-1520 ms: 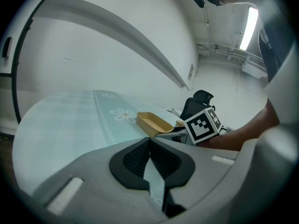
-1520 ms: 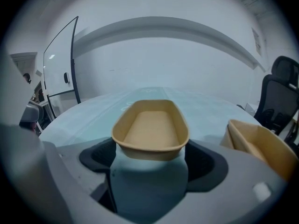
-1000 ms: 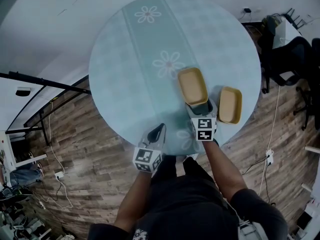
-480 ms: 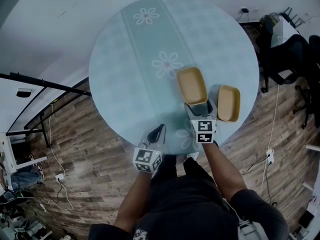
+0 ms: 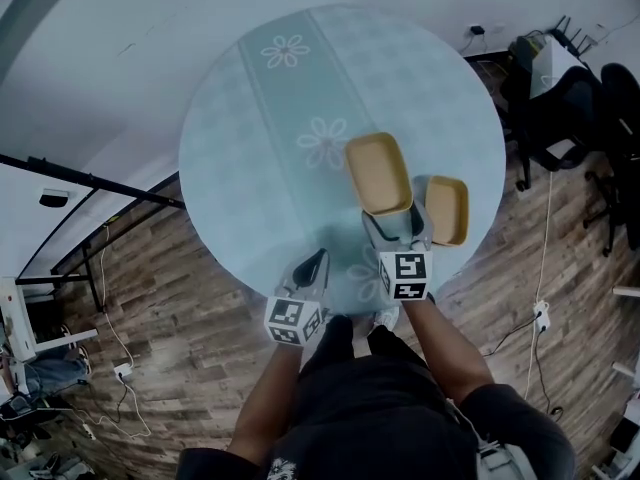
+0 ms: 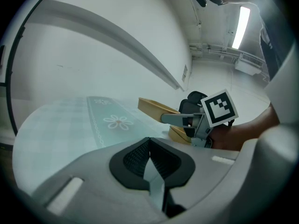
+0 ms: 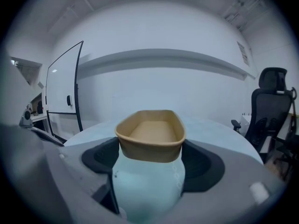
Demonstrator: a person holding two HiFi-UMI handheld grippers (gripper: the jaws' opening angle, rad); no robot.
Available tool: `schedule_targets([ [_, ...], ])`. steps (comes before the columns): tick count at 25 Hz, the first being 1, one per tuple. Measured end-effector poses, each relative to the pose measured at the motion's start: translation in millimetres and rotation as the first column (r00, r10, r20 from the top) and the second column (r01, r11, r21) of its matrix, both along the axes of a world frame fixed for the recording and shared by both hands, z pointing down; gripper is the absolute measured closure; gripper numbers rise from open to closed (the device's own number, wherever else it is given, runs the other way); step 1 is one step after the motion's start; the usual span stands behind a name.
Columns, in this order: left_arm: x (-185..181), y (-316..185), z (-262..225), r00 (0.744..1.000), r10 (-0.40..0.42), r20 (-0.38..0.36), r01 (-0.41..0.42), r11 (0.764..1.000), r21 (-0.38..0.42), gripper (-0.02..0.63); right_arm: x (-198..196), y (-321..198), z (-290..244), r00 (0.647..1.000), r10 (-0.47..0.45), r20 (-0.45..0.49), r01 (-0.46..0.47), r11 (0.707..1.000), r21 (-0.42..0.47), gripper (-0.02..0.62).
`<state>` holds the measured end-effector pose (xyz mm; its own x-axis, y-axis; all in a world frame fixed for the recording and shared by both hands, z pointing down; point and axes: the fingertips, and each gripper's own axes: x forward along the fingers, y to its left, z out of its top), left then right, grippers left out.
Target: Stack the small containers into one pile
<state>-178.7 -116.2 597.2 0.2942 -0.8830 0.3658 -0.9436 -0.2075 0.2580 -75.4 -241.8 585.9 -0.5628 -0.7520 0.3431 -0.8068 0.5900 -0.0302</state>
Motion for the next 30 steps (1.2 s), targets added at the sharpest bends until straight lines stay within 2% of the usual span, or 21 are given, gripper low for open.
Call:
schedule_targets([
  [4,1.0,-8.7,-14.6,1.000,0.015,0.011,-0.016,0.999,0.031,0.601,11.4,0.7,-25.3,0.999,0.027,0.022,-0.028,0.999,0.034,0.172],
  [11,16.4,-20.4,-32.6,0.998,0.060,0.021,-0.062,0.996,0.066,0.601,54.4,2.8,-46.2,0.994,0.112,0.016,-0.113,0.992,0.064,0.172],
  [22,71.0,-32.3,-35.6,0.983,0.184,0.023,-0.186,0.980,0.066,0.601,139.3,9.7,-39.6,0.957,0.289,-0.018,-0.287,0.957,0.050,0.172],
  [30,93.2,-31.1,-28.6,0.970,0.241,0.021,-0.242,0.969,0.050,0.601,164.9,21.4,-19.4,0.940,0.336,-0.052,-0.335,0.942,0.024,0.172],
])
